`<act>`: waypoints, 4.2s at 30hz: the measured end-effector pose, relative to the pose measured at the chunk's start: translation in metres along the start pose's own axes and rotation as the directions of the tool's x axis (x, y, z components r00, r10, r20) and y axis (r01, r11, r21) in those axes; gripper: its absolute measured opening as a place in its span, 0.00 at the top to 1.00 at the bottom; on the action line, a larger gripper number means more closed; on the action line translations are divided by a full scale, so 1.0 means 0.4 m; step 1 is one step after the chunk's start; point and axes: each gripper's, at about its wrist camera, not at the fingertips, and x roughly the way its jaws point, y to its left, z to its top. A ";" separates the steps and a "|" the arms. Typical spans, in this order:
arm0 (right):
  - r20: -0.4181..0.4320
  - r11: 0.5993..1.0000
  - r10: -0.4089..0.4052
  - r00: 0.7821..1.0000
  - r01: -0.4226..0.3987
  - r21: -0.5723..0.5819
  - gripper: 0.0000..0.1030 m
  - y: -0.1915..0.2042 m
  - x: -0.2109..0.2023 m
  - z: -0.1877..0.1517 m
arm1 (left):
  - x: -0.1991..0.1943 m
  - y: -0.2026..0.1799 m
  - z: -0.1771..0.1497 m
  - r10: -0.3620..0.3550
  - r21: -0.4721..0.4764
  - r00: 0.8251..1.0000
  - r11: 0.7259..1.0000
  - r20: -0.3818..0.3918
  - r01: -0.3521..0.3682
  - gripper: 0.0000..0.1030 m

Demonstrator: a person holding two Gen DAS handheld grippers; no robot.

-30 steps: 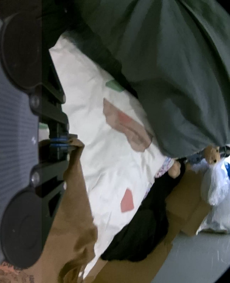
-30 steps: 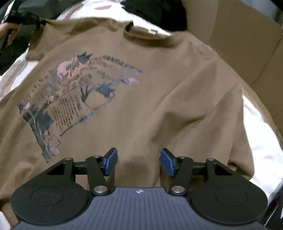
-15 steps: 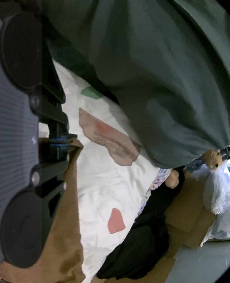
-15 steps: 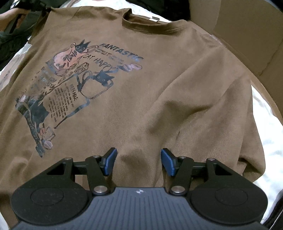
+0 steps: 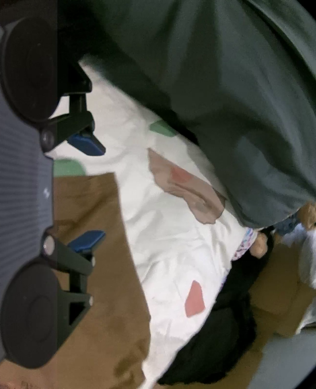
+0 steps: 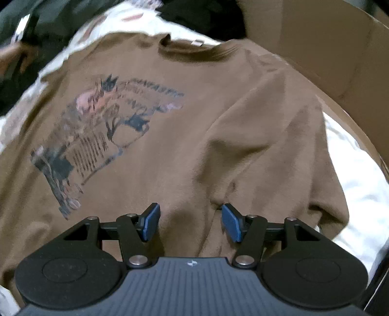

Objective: Fold clothes

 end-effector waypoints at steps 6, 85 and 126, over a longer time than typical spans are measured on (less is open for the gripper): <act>0.116 0.997 -0.018 0.993 0.010 0.074 0.39 -0.067 -0.092 0.016 | -0.049 -0.049 -0.081 -0.078 0.023 0.997 0.997 -0.018 0.078 0.28; -0.044 0.895 -0.391 0.919 0.391 0.214 0.47 -0.274 -0.175 0.003 | -0.206 -0.323 -0.337 -0.475 0.118 0.856 0.856 -0.203 0.503 0.25; -0.048 0.881 -0.472 0.880 0.469 -0.060 0.84 -0.171 -0.133 -0.036 | -0.207 -0.300 -0.368 -0.472 0.091 0.851 0.860 -0.230 0.502 0.24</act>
